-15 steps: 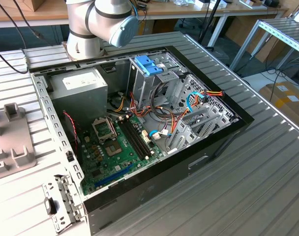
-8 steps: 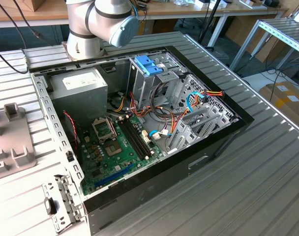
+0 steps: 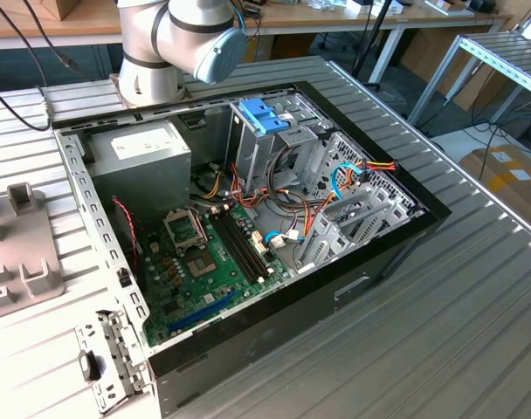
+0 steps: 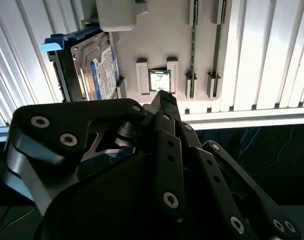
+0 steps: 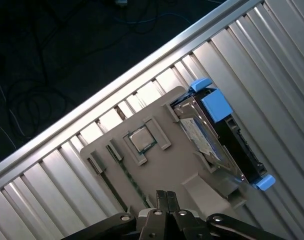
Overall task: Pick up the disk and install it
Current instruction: 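Pick up the disk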
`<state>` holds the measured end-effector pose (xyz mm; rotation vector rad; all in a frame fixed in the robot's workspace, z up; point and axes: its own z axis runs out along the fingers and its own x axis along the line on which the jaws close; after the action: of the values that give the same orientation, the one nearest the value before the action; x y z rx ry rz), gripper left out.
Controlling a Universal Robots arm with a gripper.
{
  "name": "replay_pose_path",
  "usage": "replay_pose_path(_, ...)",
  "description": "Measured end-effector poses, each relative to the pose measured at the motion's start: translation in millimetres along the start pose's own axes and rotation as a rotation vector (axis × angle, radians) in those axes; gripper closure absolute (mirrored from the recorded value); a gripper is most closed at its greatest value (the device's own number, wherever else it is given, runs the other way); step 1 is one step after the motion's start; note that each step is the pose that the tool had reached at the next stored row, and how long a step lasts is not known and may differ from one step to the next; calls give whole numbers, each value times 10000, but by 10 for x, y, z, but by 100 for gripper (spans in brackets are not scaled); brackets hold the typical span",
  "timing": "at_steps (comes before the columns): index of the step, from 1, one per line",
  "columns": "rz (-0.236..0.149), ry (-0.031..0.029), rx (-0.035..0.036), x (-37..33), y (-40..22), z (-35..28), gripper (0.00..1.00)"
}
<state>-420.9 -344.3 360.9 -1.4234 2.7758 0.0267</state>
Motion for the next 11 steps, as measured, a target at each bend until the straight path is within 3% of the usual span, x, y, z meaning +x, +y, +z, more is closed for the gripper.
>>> replay_pose_path(11,-758,4,-21,0,0,0,89)
